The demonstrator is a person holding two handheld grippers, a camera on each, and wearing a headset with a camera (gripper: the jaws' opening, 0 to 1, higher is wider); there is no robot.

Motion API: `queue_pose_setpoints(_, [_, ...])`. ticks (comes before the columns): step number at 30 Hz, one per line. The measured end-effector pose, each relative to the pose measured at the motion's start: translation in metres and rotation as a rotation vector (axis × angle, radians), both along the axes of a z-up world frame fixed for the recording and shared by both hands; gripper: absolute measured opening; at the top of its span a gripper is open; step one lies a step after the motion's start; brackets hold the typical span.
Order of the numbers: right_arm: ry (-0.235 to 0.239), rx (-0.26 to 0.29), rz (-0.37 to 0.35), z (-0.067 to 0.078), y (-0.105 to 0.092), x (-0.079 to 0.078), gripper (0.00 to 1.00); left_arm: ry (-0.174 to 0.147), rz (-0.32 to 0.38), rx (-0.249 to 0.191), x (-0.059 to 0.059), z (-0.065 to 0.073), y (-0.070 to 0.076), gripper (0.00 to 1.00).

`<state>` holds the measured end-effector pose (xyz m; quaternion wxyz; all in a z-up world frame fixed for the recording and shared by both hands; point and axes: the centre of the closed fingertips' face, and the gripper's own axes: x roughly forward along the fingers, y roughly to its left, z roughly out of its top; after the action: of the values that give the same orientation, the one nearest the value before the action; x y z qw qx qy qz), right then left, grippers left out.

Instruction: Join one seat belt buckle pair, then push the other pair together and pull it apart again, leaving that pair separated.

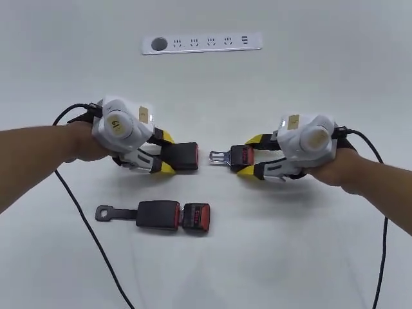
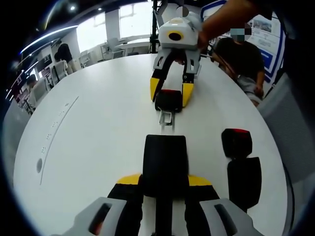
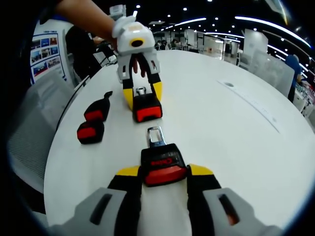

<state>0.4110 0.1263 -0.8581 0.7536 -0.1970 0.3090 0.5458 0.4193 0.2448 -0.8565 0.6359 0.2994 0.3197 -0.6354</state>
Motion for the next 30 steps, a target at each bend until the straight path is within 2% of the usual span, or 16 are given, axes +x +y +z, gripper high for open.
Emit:
queue_pose_setpoints(20, [0.025, 0.0, -0.034, 0.008, -0.039, -0.003, 0.36, 0.0, -0.006, 0.005, -0.002, 0.002, 0.001, 0.33])
queue_pose_setpoints(30, [0.012, -0.007, -0.042, 0.008, -0.059, -0.006, 0.36, 0.001, -0.006, 0.01, -0.003, 0.002, 0.002, 0.33])
